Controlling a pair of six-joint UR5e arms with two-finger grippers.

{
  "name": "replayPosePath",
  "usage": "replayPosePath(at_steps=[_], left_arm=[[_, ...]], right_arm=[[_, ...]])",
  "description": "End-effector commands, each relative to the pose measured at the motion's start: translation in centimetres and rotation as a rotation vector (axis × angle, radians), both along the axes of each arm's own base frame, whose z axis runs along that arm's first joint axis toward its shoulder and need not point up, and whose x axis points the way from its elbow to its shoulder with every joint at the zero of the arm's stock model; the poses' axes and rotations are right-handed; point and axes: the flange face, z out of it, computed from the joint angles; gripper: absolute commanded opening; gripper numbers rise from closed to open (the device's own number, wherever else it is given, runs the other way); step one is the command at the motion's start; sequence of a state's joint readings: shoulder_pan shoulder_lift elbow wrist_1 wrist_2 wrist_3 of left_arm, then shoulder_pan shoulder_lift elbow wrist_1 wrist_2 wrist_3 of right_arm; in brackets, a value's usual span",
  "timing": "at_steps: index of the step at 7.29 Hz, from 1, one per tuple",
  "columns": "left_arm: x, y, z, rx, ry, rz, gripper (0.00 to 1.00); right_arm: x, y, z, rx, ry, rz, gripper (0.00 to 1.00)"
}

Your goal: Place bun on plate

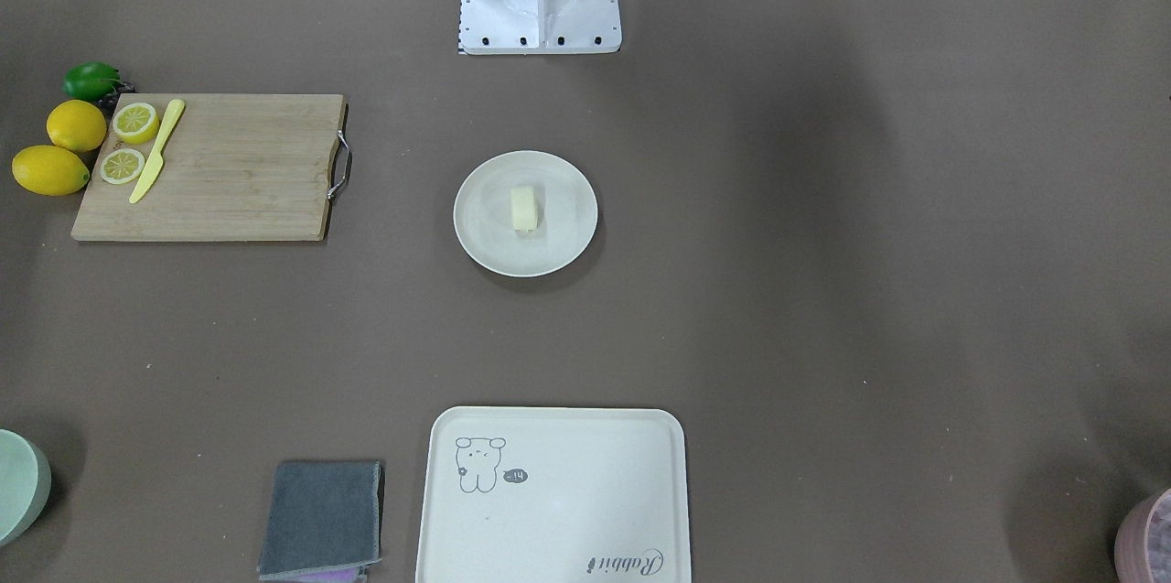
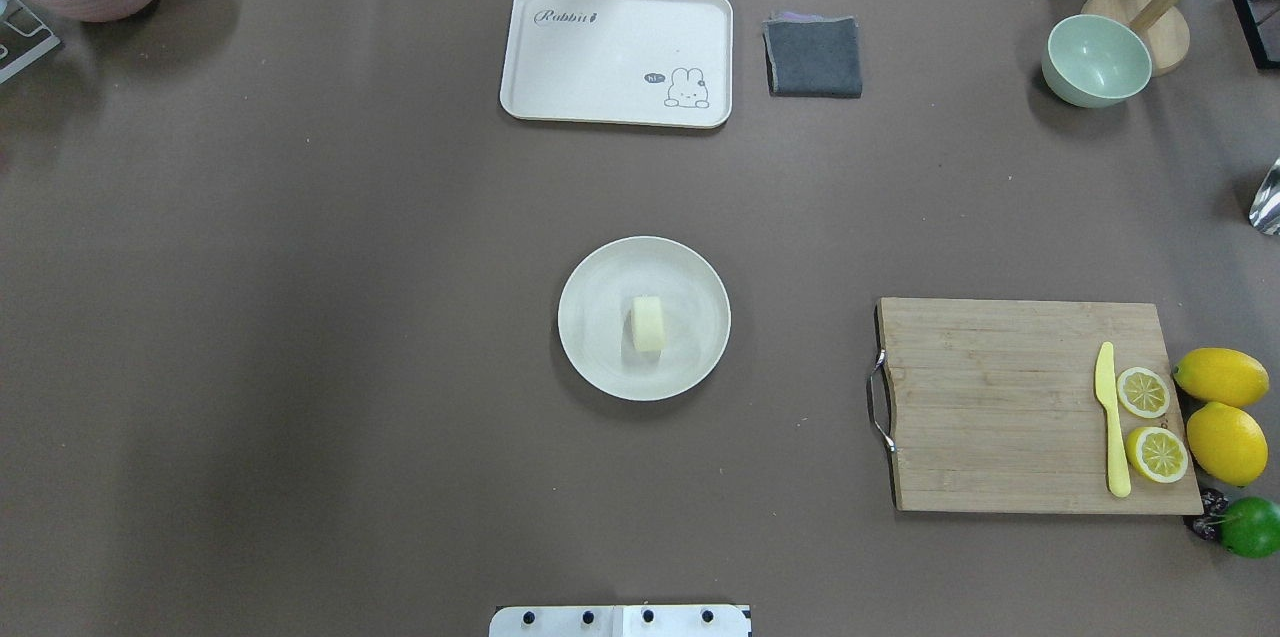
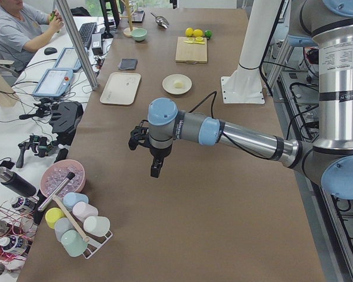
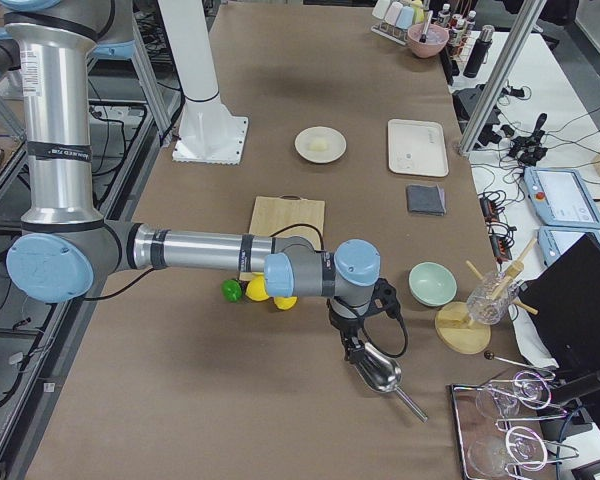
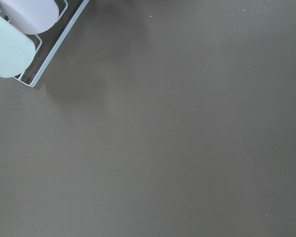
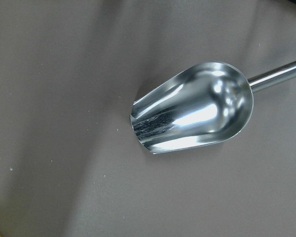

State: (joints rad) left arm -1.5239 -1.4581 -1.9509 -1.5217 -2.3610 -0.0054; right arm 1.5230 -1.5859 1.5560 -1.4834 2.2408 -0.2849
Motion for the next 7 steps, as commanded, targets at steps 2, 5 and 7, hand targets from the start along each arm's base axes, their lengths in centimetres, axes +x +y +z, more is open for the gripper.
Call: replayPosePath(at_steps=[2,5,7], left_arm=[[0.0,-0.1,0.2,-0.003,-0.004,-0.002,0.98],[-0.1,0.0,0.4,-0.005,-0.011,-0.004,0.98],[0.0,-0.3,1.7,-0.024,-0.012,0.000,0.98]], right_arm=[[-0.1,0.0,0.0,0.000,-0.002,-0.001,1.00],[0.0,0.3,-1.0,0.011,-0.010,0.005,1.00],[-0.1,0.3,-1.2,0.013,-0.012,0.007,1.00]])
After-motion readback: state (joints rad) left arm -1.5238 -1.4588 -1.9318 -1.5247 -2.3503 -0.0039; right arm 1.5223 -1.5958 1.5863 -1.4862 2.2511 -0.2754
